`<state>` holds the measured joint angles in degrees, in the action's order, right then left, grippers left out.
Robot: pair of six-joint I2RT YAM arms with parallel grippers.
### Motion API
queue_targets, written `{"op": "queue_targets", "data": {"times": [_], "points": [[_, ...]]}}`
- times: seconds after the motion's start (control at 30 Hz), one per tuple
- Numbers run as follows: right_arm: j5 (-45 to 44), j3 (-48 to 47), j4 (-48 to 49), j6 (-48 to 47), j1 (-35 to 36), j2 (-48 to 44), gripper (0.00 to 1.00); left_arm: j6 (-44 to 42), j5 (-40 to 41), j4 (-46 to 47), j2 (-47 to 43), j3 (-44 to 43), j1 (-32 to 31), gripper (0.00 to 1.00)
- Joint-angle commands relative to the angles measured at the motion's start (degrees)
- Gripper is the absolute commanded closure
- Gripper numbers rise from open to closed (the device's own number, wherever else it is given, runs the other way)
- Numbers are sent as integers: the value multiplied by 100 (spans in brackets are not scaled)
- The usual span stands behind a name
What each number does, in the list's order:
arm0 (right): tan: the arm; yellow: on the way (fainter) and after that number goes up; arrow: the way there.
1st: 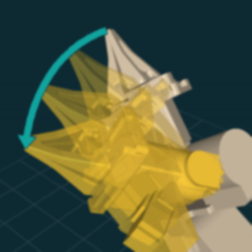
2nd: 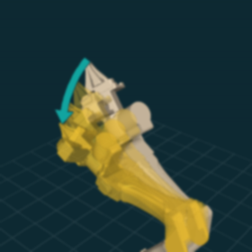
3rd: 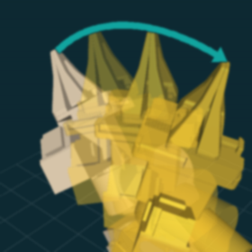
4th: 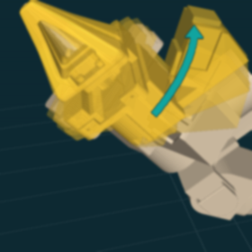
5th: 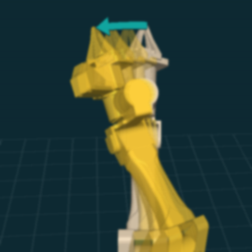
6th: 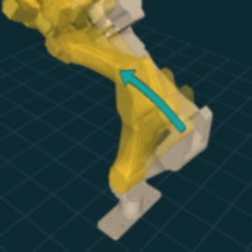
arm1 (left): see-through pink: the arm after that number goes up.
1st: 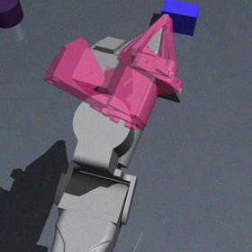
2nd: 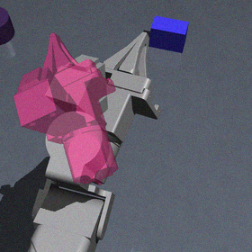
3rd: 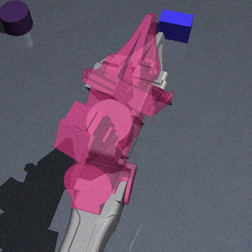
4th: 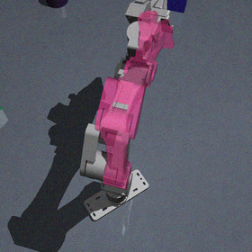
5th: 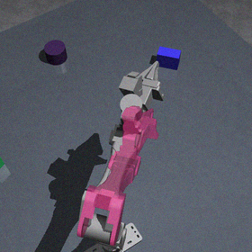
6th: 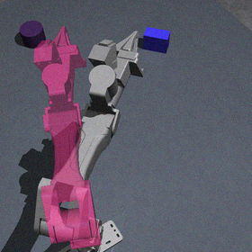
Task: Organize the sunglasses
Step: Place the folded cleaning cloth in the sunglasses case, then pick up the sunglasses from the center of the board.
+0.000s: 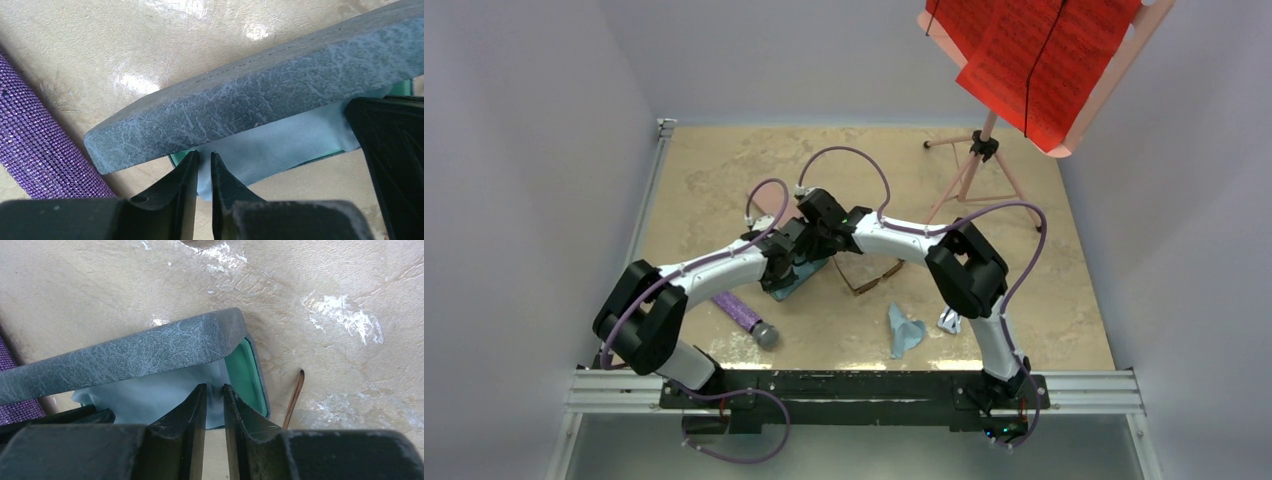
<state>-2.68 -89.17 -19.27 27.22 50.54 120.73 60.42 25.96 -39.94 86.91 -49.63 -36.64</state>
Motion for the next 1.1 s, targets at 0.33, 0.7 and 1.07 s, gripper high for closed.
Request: {"op": "queue_targets", "data": {"times": [0.33,0.7,1.07], "points": [[-108,132,173,128,-27,-394,57,-272,-319,180,-702,-56,-38,46],[-714,914,273,148,-27,-1276,27,-449,-895,447,-1648,231,-321,5],[-1595,1809,-265,768,-27,-2561,8,-692,-1902,822,-2900,711,-400,0]]}}
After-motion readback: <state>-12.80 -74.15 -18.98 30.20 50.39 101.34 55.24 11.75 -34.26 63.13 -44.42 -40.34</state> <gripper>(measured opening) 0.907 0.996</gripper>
